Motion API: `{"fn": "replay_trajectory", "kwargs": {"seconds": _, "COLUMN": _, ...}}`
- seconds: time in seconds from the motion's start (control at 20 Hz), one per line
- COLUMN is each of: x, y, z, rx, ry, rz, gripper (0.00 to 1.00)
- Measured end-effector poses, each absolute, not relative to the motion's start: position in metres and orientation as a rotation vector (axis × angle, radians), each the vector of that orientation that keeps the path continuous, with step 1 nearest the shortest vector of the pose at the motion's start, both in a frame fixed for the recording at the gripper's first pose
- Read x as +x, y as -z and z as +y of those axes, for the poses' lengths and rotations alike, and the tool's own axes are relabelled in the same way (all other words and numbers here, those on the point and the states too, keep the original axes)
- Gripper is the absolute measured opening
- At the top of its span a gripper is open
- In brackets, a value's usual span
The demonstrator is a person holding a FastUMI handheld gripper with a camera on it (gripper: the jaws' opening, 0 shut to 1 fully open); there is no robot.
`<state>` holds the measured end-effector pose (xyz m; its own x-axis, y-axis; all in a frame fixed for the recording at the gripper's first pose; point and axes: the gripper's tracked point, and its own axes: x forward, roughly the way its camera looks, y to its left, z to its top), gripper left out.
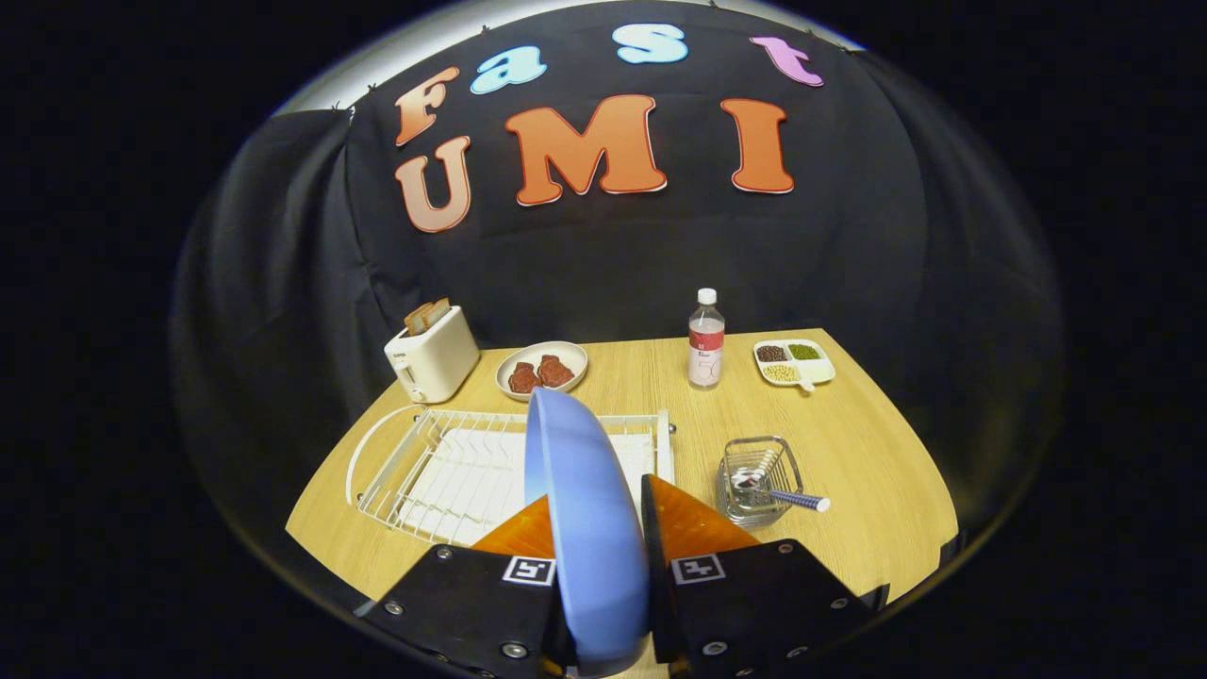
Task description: Take the plate from the dish rack, then take the spoon from the basket and place it into the plate.
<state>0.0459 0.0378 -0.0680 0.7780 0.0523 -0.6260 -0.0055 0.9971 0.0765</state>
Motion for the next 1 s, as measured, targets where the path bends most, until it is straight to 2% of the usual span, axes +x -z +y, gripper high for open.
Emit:
{"fn": "replay_trajectory", "kwargs": {"seconds": 0.5, "x": -0.044, "y": 0.119, "z": 0.024, "rx": 0.228, "ry": -0.04, "rz": 0.788, "gripper": 0.3}}
{"fn": "replay_trajectory", "kwargs": {"seconds": 1.0, "x": -0.082, "y": 0.194, "z": 0.026, "rx": 0.458, "ry": -0.044, "rz": 0.937, "gripper": 0.3}}
